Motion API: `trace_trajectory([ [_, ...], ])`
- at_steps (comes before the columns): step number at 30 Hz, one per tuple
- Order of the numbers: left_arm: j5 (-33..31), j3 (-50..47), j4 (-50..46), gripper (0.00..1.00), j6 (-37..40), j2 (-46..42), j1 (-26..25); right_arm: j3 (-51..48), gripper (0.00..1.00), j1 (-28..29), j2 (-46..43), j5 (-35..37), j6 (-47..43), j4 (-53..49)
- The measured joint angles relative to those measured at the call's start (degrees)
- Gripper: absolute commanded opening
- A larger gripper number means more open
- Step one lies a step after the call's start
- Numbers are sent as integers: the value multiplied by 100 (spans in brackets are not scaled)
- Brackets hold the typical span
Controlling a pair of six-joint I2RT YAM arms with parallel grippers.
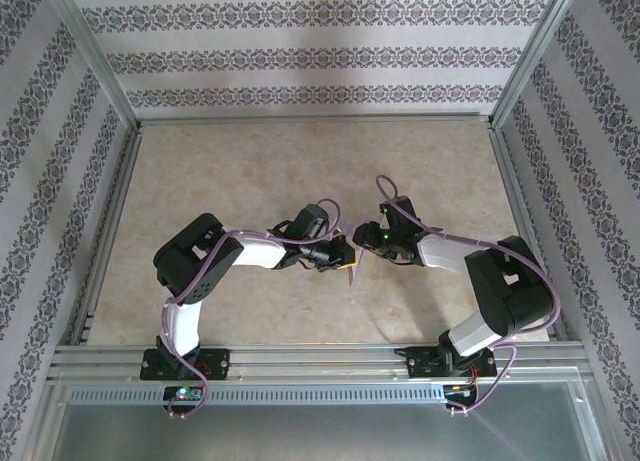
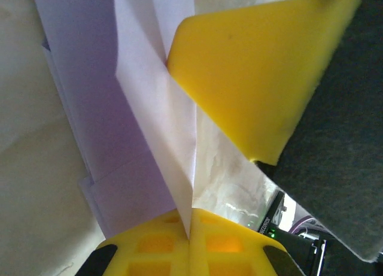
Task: Fold a paper plane with a square sheet of paper (fold left side to right side)
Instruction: Fold the wing for the fifth time at the center of the table.
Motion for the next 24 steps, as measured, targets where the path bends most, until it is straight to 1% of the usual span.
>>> trace_trajectory([
  [10,11,0,68,7,-72,87,0,116,39,0,291,-7,20,85],
  [14,13,0,87,16,-76,87,7,138,38,0,358,-11,83,111],
  [17,13,0,85,21,-68,87,17,153,38,0,380,-11,105,109],
  [20,11,0,68,24,-63,83,48,162,38,0,393,-11,107,105],
  [24,9,-24,11,26,-46,15,144,164,38,0,393,-13,107,105],
])
